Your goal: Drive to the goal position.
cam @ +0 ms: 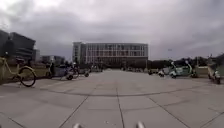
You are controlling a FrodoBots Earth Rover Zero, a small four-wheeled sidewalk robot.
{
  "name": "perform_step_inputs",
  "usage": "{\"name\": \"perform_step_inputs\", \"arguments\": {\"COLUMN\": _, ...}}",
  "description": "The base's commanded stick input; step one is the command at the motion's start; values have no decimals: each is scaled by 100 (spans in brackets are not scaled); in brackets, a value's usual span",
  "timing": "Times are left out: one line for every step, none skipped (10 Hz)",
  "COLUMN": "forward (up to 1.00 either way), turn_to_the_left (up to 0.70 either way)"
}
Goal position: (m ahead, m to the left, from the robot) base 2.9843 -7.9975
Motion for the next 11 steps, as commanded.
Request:
{"name": "perform_step_inputs", "arguments": {"forward": 45, "turn_to_the_left": 0}}
{"name": "perform_step_inputs", "arguments": {"forward": 45, "turn_to_the_left": 0}}
{"name": "perform_step_inputs", "arguments": {"forward": 45, "turn_to_the_left": 0}}
{"name": "perform_step_inputs", "arguments": {"forward": 45, "turn_to_the_left": 0}}
{"name": "perform_step_inputs", "arguments": {"forward": 45, "turn_to_the_left": 0}}
{"name": "perform_step_inputs", "arguments": {"forward": 45, "turn_to_the_left": 0}}
{"name": "perform_step_inputs", "arguments": {"forward": 45, "turn_to_the_left": 0}}
{"name": "perform_step_inputs", "arguments": {"forward": 45, "turn_to_the_left": 0}}
{"name": "perform_step_inputs", "arguments": {"forward": 45, "turn_to_the_left": 0}}
{"name": "perform_step_inputs", "arguments": {"forward": 45, "turn_to_the_left": 0}}
{"name": "perform_step_inputs", "arguments": {"forward": 45, "turn_to_the_left": 0}}
